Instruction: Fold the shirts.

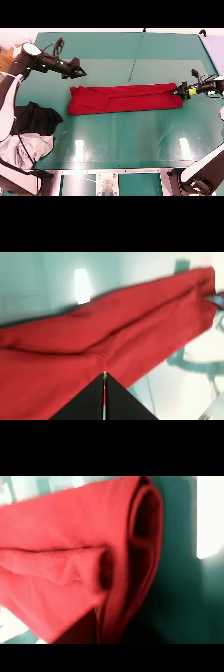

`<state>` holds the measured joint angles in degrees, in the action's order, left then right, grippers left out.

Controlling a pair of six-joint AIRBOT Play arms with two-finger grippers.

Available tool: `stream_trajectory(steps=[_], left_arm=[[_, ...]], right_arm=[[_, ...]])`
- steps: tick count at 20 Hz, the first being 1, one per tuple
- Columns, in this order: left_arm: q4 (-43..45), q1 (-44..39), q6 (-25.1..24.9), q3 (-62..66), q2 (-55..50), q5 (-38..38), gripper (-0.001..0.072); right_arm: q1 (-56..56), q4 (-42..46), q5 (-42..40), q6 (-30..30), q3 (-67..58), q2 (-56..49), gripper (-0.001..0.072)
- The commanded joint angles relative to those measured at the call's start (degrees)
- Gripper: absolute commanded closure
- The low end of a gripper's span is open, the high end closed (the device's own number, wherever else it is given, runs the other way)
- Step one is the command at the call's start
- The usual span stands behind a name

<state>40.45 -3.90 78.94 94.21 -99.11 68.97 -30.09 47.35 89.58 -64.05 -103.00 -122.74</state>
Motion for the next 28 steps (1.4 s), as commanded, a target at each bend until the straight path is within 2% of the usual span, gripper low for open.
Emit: stream_trajectory(steps=[1,5,8,11,14,19,24,28], left_arm=[[0.02,-4.44,-1.64,0.07,-0.09,-3.45,0.0682],[0.04,-10.99,-1.4,3.37,-5.22,-8.26,0.0683],[0.04,-18.86,-0.11,11.23,-14.36,-9.38,0.0683],[0.07,-24.72,2.84,19.78,-23.34,-12.13,0.0683],[-0.63,-27.08,7.74,24.39,-28.98,-15.19,0.0683],[-5.75,-29.03,8.07,24.35,-30.27,-21.66,0.0683],[-6.23,-30.53,8.09,24.35,-31.34,-20.06,0.0682],[-8.17,-25.59,8.04,24.35,-28.13,-9.77,0.0682]], right_arm=[[1.07,0.28,3.8,0.76,-2.71,0.02,0.0695],[1.44,-0.42,6.34,-1.31,-7.74,4.13,0.0697],[2.56,-1.29,9.29,-2.89,-9.6,10.03,0.0696],[4.15,-5.88,13.73,-4.11,-9.6,17.25,0.0696],[6.84,-9.44,15.5,-5.38,-9.6,24.68,0.0695],[14.47,-9.42,14.97,-7.93,-9.6,31.21,0.0695],[21.24,-8.92,14.38,-9.07,-9.6,31.34,0.0695],[22.82,-5.9,13.05,-11.1,-9.4,31.34,0.0695]])
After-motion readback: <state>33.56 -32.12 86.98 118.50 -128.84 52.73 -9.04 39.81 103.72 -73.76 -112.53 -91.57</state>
